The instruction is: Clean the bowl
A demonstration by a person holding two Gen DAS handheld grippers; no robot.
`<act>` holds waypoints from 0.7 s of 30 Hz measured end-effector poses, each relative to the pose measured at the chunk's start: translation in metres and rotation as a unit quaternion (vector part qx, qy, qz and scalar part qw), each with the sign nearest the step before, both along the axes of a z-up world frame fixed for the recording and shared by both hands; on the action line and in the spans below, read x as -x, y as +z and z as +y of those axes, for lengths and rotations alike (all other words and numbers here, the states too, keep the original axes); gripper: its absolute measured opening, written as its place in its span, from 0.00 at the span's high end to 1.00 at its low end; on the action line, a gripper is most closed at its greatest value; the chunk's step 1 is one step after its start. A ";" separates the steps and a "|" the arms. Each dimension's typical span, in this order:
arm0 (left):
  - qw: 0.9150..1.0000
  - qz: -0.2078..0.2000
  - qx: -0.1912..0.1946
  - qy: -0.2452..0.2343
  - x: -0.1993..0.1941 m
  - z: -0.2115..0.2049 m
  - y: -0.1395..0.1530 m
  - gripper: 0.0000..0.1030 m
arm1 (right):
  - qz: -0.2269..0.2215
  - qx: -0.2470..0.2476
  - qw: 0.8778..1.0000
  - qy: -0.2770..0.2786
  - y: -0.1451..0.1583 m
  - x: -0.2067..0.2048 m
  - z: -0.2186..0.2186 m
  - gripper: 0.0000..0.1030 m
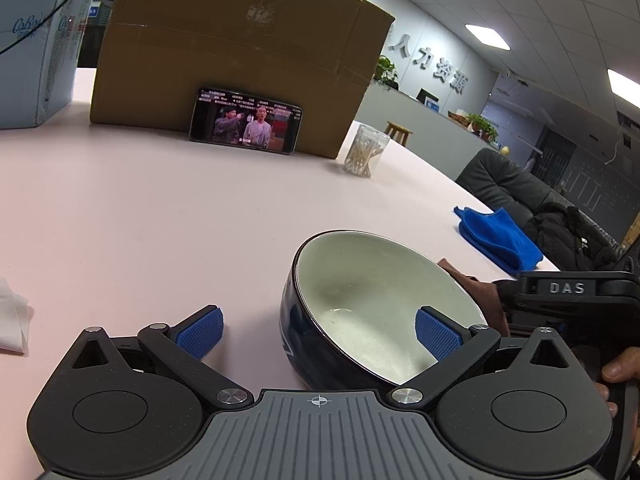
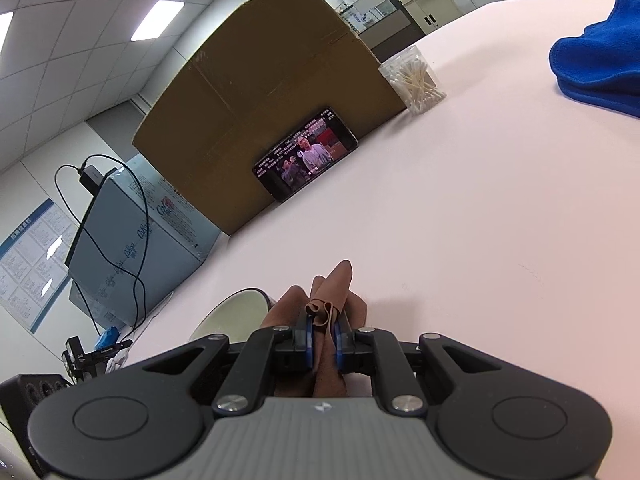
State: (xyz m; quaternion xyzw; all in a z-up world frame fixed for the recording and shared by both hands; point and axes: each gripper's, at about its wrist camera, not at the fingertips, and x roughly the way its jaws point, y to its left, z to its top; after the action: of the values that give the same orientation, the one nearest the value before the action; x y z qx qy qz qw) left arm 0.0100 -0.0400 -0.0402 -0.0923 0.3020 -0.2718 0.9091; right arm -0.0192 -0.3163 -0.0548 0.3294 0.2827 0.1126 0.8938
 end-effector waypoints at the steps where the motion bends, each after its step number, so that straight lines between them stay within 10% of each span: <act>1: 1.000 0.000 0.000 0.000 0.000 0.000 0.000 0.00 | -0.003 0.002 1.000 0.000 0.002 0.001 0.000 0.88; 21: 1.000 0.000 -0.001 0.000 0.000 0.003 0.000 0.00 | -0.018 -0.004 0.999 -0.028 0.001 0.017 0.006 0.88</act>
State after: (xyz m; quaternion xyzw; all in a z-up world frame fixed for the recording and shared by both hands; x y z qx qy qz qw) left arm 0.0096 -0.0371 -0.0400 -0.0913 0.3023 -0.2714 0.9092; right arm -0.0361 -0.3101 -0.0534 0.3391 0.2563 0.0946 0.9002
